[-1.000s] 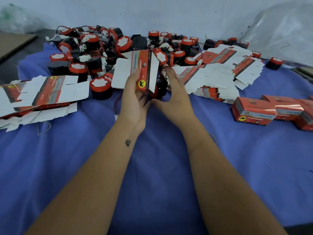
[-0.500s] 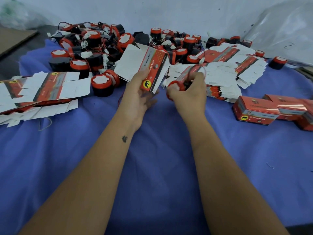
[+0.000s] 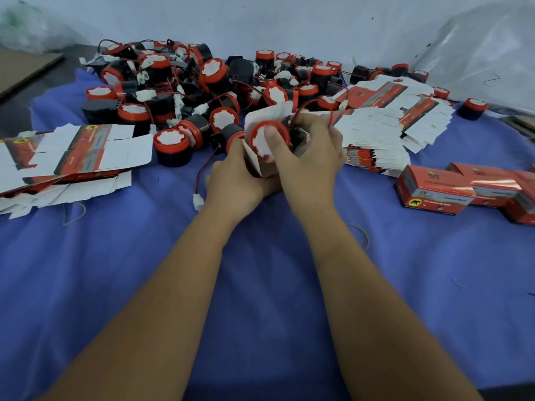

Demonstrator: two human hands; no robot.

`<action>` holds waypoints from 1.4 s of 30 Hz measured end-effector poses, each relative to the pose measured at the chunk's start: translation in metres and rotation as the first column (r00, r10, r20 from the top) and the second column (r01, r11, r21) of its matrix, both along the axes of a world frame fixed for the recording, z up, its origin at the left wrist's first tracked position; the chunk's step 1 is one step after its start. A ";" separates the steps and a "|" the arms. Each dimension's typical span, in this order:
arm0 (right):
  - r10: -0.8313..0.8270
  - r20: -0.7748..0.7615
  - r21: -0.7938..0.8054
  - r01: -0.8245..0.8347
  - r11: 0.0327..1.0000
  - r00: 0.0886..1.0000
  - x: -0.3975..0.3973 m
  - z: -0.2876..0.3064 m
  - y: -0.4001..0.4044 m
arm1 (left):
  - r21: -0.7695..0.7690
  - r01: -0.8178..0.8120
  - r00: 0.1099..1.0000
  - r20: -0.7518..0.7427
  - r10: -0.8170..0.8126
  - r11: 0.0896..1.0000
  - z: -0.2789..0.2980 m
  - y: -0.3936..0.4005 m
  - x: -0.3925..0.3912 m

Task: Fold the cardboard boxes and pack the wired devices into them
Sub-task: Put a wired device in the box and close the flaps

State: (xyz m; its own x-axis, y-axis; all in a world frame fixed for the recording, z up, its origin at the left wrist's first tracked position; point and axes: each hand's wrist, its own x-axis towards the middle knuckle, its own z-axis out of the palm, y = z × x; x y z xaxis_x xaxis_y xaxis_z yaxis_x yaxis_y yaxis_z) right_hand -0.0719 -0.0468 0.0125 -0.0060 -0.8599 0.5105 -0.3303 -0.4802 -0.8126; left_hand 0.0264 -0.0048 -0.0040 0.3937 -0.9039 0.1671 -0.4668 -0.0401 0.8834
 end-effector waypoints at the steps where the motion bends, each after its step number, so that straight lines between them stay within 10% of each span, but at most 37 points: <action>1: -0.054 -0.139 -0.032 0.050 0.998 0.989 0.000 -0.004 -0.003 | -0.003 0.010 1.000 -0.023 -0.010 1.000 0.001 0.000 0.001; 14: -0.101 -0.755 -0.084 0.057 0.995 0.648 -0.015 -0.006 -0.014 | 0.026 0.018 0.989 -0.147 -0.014 1.000 -0.003 -0.004 0.005; 24: -0.127 -0.390 -0.243 0.031 0.970 0.912 -0.018 0.010 -0.003 | -0.024 -0.126 0.987 -0.107 0.123 0.992 -0.007 -0.008 0.004; 31: 0.025 -0.090 0.063 -0.020 0.998 0.996 -0.027 0.019 -0.010 | -0.055 -0.138 0.985 -0.109 0.131 0.989 -0.004 -0.007 0.004; 42: 0.072 -0.356 -0.130 -0.125 0.984 0.932 -0.022 0.006 -0.014 | -0.069 -0.103 0.988 -0.118 0.094 0.992 -0.002 -0.006 0.003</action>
State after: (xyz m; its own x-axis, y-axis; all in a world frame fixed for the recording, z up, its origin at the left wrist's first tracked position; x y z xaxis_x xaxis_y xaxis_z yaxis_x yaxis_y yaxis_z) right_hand -0.0934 -0.0613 0.0181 0.2760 -0.7617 0.5862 -0.5244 -0.6304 -0.5723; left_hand 0.0292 -0.0103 -0.0059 0.5008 -0.8465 0.1808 -0.3591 -0.0131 0.9332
